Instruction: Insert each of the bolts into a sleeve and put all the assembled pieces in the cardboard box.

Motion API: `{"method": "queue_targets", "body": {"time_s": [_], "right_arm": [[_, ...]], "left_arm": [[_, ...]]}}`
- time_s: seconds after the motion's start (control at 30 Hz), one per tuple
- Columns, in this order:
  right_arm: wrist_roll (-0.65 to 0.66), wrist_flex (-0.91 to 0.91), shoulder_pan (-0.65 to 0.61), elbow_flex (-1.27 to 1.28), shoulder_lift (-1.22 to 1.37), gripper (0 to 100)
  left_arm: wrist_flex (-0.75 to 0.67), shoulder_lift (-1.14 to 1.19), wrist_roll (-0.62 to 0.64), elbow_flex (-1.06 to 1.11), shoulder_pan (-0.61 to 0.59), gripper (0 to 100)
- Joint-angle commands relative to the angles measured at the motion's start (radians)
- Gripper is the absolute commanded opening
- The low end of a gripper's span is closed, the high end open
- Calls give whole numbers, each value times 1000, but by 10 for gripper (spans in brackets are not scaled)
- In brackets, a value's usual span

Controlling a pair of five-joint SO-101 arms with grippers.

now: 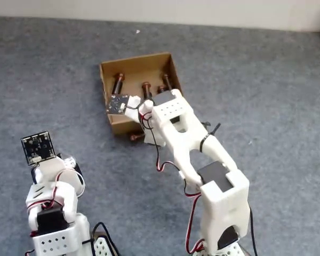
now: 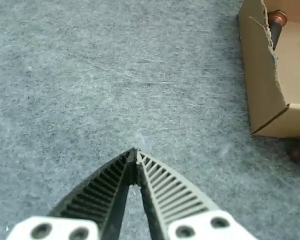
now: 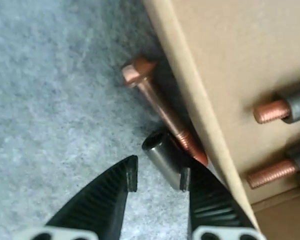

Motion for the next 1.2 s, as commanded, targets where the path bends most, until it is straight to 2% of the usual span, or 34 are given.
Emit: {"method": "queue_targets", "body": {"time_s": [0.0,0.17,0.43,0.87,1.17], "right_arm": [[14,7,41,-21,62,142],[14,27,36,-19,62,142],[14,229,35,-27,61,139],[2,229,38,-27,61,139],[-163,206,12,-110,44,138]], "left_arm": [[-2,-5,-15,-39,-4,7],[2,-5,-15,-39,-4,7],[0,-5,-15,-39,-4,7],[0,-5,-15,-39,-4,7],[-2,-5,-15,-39,-4,7]]}}
